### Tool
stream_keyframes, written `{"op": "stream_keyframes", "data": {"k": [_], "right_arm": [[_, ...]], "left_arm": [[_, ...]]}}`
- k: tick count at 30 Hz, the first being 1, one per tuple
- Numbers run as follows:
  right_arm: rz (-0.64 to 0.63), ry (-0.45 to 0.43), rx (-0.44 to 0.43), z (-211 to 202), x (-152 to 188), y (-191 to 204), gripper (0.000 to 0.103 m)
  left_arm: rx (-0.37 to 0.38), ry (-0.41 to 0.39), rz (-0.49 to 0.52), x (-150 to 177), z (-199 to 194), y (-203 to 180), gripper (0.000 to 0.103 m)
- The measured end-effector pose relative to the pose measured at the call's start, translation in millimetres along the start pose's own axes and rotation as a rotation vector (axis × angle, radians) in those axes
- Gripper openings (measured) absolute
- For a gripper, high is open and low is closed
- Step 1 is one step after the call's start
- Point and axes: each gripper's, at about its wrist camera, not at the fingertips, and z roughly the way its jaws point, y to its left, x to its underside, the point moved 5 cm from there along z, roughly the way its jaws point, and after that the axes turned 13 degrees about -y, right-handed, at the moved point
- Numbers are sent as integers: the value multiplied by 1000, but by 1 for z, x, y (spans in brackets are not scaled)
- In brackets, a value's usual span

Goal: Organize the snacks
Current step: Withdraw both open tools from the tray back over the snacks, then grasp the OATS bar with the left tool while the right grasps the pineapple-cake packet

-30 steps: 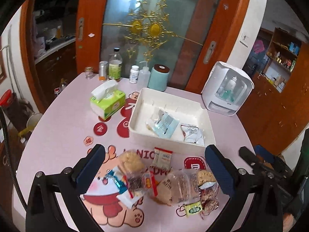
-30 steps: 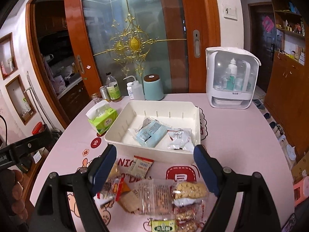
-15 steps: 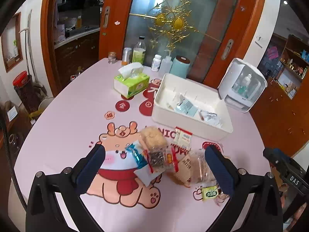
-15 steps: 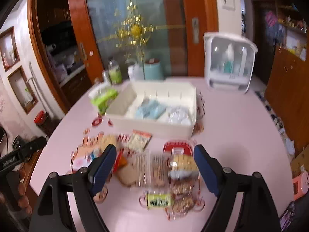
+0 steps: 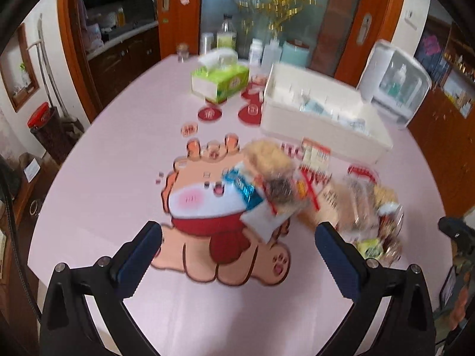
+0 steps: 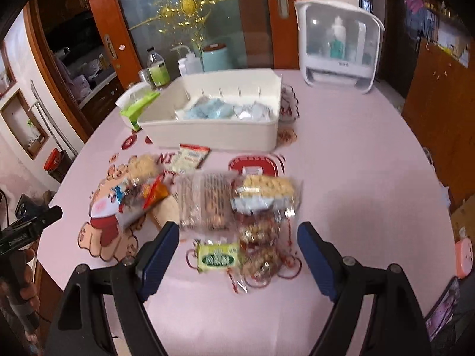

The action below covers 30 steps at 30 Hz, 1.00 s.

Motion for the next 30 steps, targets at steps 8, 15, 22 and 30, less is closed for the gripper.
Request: {"op": "stream_keyframes", "data": {"k": [8,15,22,30], "right_arm": [[14,87,-8,18,35,-10,80],[1,151,-45,33,62,-4,77],[7,179,-160,46,82,28,74],[63,271,-189,73,108,38,74]], "left_arm": [[15,124,46,34,36,-3,97],[43,163,76,42,66,-14,93],[68,194,125,44,98,-22,84],[102,244,159,45,130,-23,79]]}}
